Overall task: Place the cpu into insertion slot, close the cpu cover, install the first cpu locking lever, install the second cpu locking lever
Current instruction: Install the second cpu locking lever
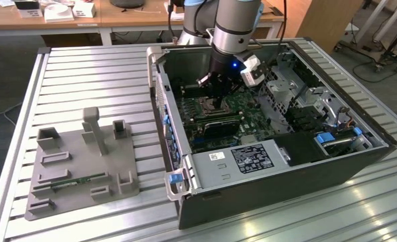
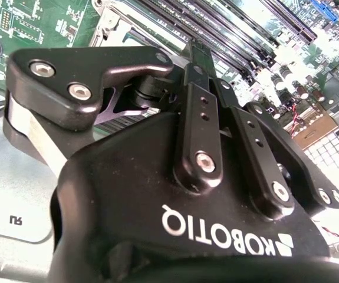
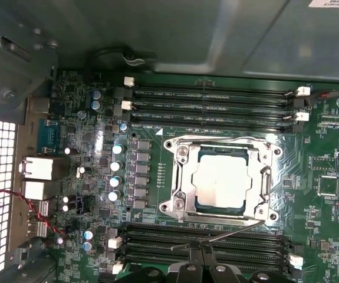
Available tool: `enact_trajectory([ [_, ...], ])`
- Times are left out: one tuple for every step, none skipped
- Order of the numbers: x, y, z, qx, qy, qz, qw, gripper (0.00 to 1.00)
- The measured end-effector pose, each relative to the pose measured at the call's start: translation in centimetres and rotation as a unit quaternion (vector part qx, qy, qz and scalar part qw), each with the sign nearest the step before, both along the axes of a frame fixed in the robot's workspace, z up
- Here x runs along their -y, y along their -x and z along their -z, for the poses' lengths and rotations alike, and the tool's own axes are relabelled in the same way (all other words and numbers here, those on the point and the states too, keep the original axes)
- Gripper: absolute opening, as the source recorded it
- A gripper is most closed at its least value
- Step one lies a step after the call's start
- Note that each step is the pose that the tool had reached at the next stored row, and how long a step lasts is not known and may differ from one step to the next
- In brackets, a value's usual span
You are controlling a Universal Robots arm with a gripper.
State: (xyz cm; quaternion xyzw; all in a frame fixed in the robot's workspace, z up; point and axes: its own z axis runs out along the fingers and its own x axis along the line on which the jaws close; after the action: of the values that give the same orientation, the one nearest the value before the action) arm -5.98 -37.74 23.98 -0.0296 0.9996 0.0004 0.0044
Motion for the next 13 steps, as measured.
enact_trajectory([
  [0.00,0.00,0.02,-0.0008,-0.0001,0.000,1.0000,0.11],
  [0.00,0.00,0.02,-0.0021,-0.0001,0.000,1.0000,0.11],
  [0.00,0.00,0.02,-0.0037,-0.0001,0.000,1.0000,0.11],
  [0.00,0.00,0.02,-0.0052,-0.0001,0.000,1.0000,0.11],
  [0.00,0.00,0.03,-0.0069,-0.0002,0.000,1.0000,0.11],
  [0.00,0.01,0.03,-0.0087,-0.0001,0.000,1.0000,0.11],
  [0.00,0.03,0.05,-0.0100,-0.0002,0.000,1.0000,0.11],
  [0.00,0.06,0.08,-0.0106,-0.0002,0.000,0.9999,0.11],
  [0.00,0.10,0.11,-0.0110,-0.0002,0.000,0.9999,0.11],
  [0.00,0.15,0.15,-0.0112,-0.0001,0.000,0.9999,0.11],
  [0.00,0.22,0.20,-0.0114,-0.0002,0.000,0.9999,0.11],
  [0.00,0.29,0.25,-0.0116,-0.0002,0.000,0.9999,0.11],
  [0.00,0.34,0.31,-0.0117,-0.0002,0.000,0.9999,0.11],
])
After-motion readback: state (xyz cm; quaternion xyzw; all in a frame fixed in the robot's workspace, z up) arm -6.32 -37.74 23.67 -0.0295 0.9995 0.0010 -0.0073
